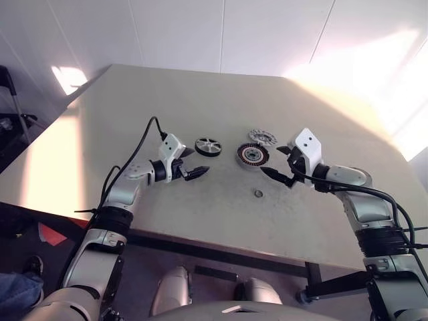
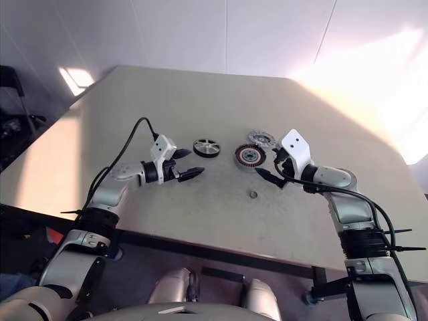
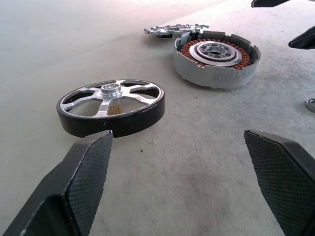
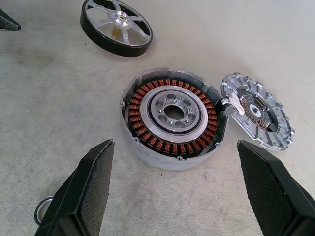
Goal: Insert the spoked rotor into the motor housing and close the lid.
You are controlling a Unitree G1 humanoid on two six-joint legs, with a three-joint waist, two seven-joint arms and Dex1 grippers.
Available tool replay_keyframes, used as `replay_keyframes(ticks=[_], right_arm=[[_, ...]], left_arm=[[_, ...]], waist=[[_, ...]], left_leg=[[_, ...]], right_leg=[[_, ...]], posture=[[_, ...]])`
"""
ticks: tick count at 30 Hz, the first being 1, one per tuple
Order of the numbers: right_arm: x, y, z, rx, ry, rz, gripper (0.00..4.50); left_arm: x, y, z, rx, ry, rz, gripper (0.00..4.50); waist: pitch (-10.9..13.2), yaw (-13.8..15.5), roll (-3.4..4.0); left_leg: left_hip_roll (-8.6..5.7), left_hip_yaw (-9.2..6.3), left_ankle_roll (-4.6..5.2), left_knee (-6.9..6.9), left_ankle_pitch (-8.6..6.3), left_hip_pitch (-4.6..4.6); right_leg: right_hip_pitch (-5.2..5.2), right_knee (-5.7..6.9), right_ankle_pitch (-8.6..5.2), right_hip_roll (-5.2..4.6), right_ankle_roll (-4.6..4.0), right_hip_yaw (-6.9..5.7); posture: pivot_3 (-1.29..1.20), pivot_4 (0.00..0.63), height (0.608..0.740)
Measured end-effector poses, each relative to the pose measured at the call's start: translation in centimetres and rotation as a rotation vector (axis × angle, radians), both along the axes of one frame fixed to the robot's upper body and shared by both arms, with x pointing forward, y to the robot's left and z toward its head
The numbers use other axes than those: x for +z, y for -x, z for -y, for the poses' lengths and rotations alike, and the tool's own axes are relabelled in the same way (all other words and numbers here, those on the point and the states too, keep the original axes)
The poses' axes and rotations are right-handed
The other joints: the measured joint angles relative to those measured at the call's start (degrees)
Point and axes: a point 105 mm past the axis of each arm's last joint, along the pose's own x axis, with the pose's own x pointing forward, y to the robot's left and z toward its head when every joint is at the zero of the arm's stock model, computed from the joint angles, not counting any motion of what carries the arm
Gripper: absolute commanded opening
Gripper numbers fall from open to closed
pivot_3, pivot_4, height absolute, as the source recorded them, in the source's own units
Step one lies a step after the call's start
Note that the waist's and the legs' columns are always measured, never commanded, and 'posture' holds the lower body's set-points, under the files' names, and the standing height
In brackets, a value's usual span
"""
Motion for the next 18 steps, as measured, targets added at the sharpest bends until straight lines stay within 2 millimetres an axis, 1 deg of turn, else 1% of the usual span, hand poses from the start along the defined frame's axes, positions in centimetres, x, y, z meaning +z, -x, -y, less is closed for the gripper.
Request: replay_keyframes(ticks=[6,18], right_arm=[[-0.07,0.04,0.0,0.001,0.0,-0.006,4.49],[-0.24,0.42,0.0,0.023,0.004,-0.023,4.49]], left_arm=[[-0.33,-0.03,-0.07,0.004,0.001,-0.007,4.5],[-0.3,-0.08,-0.09,0.008,0.002,-0.002,4.5]], waist=[[0.0,0.0,0.0],[0.0,0.02,0.0]], left_leg=[[0.0,0.0,0.0,0.0,0.0,0.0],[0.0,0.0,0.0,0.01,0.0,0.0]], right_leg=[[0.0,0.01,0.0,0.0,0.0,0.0],[0.0,0.01,0.0,0.0,0.0,0.0]], posture=[[0.0,0.0,0.74],[0.0,0.0,0.74]])
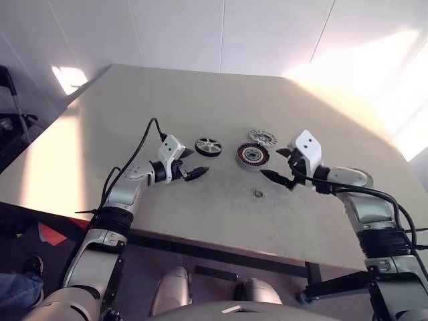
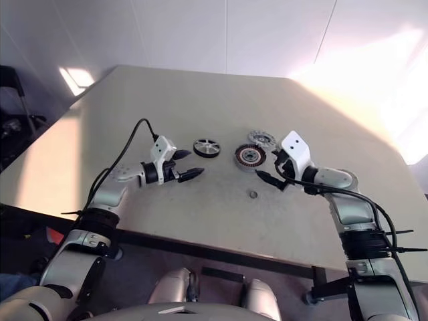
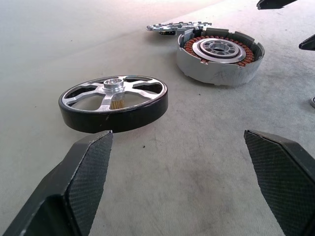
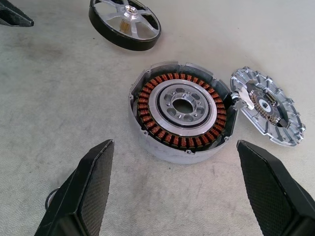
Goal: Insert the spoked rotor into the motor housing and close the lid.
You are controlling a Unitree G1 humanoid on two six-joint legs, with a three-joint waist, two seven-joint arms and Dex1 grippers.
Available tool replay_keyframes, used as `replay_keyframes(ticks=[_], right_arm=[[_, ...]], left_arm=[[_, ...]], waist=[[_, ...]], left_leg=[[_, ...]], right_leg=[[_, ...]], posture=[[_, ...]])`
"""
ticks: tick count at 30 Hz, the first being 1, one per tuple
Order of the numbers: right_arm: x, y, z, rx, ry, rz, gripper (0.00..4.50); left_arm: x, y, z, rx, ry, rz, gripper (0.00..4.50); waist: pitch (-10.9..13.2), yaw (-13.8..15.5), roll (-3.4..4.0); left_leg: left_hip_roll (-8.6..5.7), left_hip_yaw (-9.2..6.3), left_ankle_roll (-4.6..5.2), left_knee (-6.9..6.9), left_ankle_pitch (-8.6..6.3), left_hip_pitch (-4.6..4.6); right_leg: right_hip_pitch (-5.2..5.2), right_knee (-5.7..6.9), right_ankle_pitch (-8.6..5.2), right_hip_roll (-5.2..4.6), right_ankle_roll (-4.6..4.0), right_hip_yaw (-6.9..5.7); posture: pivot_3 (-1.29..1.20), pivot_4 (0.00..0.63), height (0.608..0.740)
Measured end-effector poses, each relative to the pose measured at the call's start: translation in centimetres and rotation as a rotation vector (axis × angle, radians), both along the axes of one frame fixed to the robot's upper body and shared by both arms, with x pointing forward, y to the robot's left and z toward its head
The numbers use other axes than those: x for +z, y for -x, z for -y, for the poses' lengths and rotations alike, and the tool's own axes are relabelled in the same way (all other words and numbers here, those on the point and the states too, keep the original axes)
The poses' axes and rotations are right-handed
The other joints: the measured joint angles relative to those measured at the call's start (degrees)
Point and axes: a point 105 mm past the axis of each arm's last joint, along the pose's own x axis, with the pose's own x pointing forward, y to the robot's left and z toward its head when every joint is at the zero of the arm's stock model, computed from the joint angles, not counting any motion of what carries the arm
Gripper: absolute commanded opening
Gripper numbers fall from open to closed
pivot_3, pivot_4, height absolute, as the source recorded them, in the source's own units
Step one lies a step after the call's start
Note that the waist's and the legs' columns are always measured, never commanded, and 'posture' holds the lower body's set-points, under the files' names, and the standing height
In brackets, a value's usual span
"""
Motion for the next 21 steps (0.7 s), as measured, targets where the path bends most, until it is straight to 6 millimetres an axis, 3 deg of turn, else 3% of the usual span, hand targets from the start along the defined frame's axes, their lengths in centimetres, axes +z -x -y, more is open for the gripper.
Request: replay_keyframes(ticks=[16,21], right_arm=[[-0.3,0.5,0.1,0.015,0.007,-0.017,4.49],[-0.9,1.5,0.4,0.018,0.015,-0.051,4.49]], left_arm=[[0.0,0.0,0.1,-0.002,0.003,-0.001,4.5],[0.0,0.1,0.3,-0.005,0.007,-0.002,4.5]], waist=[[0.0,0.03,0.0],[0.0,0.17,0.0]], left_leg=[[0.0,0.0,0.01,0.01,0.0,0.0],[0.0,-0.01,0.01,0.01,0.0,0.0]], right_leg=[[0.01,0.01,0.0,0.0,0.0,0.0],[0.02,-0.01,0.0,0.0,0.0,0.0]], posture=[[0.0,0.0,0.74],[0.0,0.0,0.74]])
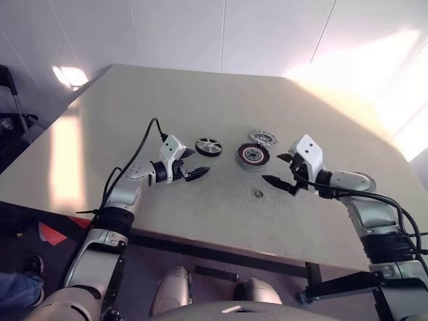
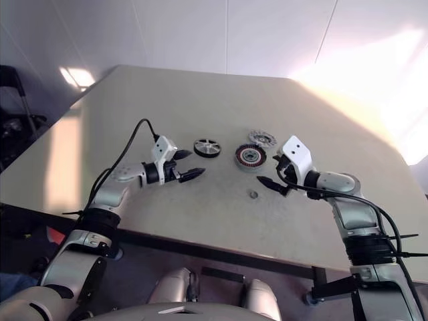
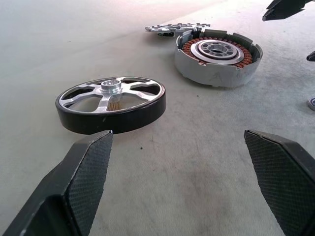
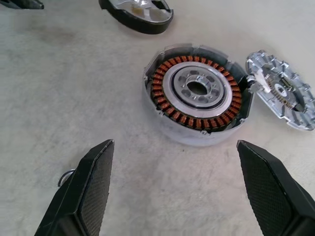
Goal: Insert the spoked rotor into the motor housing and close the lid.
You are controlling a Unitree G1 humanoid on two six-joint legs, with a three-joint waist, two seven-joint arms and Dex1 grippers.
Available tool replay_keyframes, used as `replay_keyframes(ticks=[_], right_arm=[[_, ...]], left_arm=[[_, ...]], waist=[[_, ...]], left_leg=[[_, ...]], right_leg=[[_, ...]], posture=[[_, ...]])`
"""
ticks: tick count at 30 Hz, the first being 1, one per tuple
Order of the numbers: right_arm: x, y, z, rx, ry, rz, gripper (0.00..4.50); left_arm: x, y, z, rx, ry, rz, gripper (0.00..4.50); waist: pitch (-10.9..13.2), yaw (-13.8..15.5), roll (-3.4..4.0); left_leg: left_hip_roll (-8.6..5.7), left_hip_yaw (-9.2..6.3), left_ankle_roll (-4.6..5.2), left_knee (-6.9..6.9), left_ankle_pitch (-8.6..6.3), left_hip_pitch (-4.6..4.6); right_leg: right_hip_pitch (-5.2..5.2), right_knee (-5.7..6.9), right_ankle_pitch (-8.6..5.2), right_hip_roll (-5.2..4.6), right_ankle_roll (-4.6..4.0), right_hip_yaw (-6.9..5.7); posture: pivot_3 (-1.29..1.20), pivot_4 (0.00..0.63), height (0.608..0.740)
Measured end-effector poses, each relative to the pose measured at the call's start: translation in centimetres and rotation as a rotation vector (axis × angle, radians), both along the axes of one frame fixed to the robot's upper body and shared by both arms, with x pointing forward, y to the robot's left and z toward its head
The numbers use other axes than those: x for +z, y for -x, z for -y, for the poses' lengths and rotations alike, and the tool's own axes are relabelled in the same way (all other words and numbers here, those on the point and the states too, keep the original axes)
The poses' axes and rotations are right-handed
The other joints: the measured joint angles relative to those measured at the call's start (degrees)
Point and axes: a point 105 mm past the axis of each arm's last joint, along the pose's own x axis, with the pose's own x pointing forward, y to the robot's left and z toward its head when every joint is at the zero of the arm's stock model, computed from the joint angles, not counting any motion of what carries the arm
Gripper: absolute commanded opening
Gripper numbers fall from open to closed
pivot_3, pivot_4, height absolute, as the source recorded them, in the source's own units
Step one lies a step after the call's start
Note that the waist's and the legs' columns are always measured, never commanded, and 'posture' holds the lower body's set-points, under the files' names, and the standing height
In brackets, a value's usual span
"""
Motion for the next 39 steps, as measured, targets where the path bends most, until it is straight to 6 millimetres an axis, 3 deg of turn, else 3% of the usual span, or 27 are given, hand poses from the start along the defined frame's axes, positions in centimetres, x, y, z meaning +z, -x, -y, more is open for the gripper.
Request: replay_keyframes(ticks=[5,9,14,26,29,38,39], right_arm=[[-1.0,2.5,0.5,0.025,0.011,-0.064,4.49],[-1.2,4.1,-0.5,0.064,-0.023,-0.105,4.49],[-1.3,4.2,-1.8,0.073,-0.062,-0.105,4.49],[-4.3,3.9,-2.9,0.066,-0.051,-0.176,4.49],[-4.3,3.5,-2.8,0.062,-0.041,-0.17,3.89],[-4.4,3.0,-2.3,0.049,-0.015,-0.152,0.79],[-4.4,3.0,-2.3,0.051,-0.015,-0.152,0.66]], left_arm=[[-0.1,0.0,0.0,-0.001,0.001,-0.002,4.5],[-0.3,0.2,0.1,-0.007,-0.001,-0.009,4.5],[-0.3,0.2,0.1,-0.013,-0.005,-0.01,4.5],[-0.5,0.5,-0.8,-0.002,-0.034,-0.02,4.5],[-0.3,0.5,-0.8,-0.001,-0.036,-0.014,4.5],[-0.5,0.7,-0.9,0.009,-0.037,-0.014,4.5],[-0.5,0.6,-0.9,0.01,-0.037,-0.014,4.5]], waist=[[0.0,0.15,0.0],[0.0,0.02,0.0],[0.0,-0.14,0.0],[0.0,-0.24,0.0],[0.0,-0.33,0.0],[0.0,-0.37,0.0],[0.0,-0.37,0.0]], left_leg=[[0.0,0.0,0.02,0.0,-0.01,0.03],[0.02,-0.01,0.01,-0.03,-0.02,0.37],[0.01,-0.01,-0.02,-0.12,-0.02,1.04],[-0.01,0.0,-0.04,-0.34,-0.02,0.96],[-0.01,0.0,-0.04,-0.34,-0.01,1.0],[-0.01,0.0,-0.05,-0.45,-0.01,1.04],[-0.01,0.0,-0.05,-0.47,-0.01,1.04]], right_leg=[[0.06,-0.03,0.0,-0.01,0.0,0.0],[0.39,-0.07,-0.01,0.0,0.01,0.0],[1.01,-0.23,-0.21,0.0,0.36,0.0],[0.92,-0.36,-0.04,0.01,0.06,0.0],[0.95,-0.37,-0.04,0.01,0.06,0.0],[1.0,-0.49,-0.04,0.03,0.06,0.0],[1.01,-0.52,-0.04,0.03,0.06,0.0]], posture=[[0.0,0.0,0.74],[0.0,0.0,0.74],[0.0,0.0,0.74],[0.0,0.0,0.74],[0.0,0.0,0.74],[0.0,0.0,0.74],[0.0,0.0,0.74]])
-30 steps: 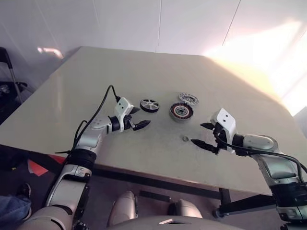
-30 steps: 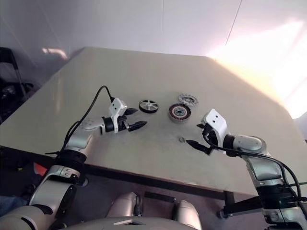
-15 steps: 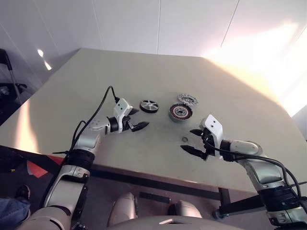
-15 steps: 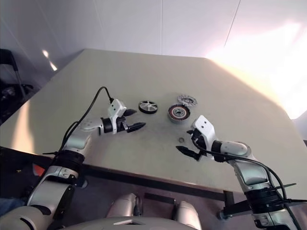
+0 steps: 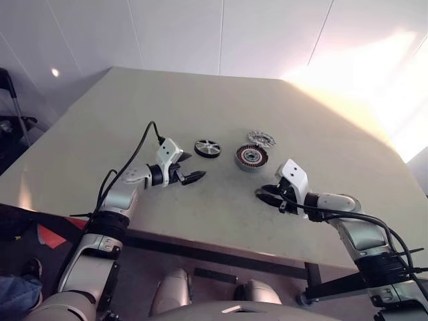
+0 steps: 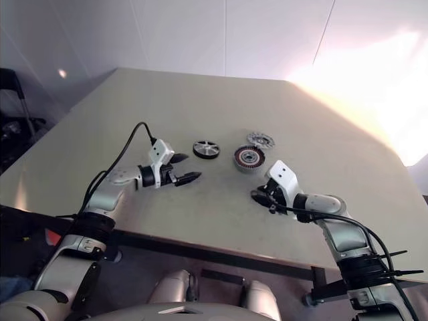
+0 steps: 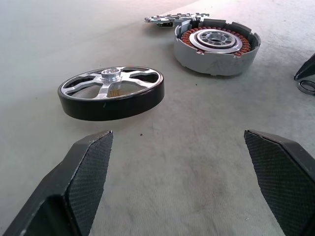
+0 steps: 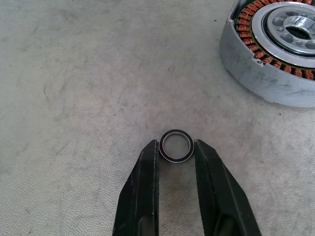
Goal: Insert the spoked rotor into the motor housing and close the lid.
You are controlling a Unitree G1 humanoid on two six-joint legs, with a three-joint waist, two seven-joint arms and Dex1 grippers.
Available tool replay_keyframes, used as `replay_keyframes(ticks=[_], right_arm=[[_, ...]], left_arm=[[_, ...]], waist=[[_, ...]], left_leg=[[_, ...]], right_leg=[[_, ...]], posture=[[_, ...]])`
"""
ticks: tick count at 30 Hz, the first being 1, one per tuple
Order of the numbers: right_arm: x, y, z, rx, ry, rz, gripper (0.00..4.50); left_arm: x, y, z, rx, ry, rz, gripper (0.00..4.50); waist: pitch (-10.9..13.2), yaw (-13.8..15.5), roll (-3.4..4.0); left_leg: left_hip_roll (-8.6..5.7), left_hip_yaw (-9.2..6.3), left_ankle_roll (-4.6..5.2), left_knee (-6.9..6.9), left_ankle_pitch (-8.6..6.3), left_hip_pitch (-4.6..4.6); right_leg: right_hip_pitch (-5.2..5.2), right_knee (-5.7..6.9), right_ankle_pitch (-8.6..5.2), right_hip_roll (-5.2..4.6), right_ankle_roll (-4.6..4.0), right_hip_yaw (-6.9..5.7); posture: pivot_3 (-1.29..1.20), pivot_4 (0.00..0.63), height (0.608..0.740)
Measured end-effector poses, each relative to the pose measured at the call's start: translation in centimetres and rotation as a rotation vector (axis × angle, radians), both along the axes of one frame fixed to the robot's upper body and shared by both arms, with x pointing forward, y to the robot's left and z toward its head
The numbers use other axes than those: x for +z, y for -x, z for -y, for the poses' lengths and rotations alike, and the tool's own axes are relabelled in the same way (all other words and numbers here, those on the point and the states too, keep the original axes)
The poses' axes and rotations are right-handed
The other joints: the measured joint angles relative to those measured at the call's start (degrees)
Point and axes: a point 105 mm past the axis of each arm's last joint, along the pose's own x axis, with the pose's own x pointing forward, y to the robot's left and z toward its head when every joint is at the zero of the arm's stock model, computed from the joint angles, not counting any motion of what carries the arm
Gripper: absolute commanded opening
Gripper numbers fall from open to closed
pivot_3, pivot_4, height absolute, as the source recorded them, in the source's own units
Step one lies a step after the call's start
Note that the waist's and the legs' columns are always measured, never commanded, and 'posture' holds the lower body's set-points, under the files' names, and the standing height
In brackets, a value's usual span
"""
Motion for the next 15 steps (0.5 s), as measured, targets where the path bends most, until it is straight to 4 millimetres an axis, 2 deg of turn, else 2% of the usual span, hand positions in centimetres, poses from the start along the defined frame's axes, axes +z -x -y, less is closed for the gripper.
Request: replay_keyframes(ticks=[9,15], right_arm=[[0.1,-0.8,0.7,-0.035,0.02,0.019,0.66],[1.0,-3.1,6.5,-0.217,0.154,0.068,0.66]], left_arm=[[0.0,-0.1,0.1,0.006,0.003,0.002,4.5],[0.0,-0.1,0.1,0.006,0.003,0.002,4.5]], waist=[[0.0,-0.02,0.0],[0.0,0.13,0.0]], left_leg=[[-0.02,0.0,-0.01,-0.01,0.01,0.01],[-0.07,0.0,0.0,-0.02,0.0,-0.01]], right_leg=[[0.03,-0.05,0.0,0.0,0.01,0.0],[0.09,-0.15,0.0,-0.02,0.0,0.0]], posture=[[0.0,0.0,0.74],[0.0,0.0,0.74]])
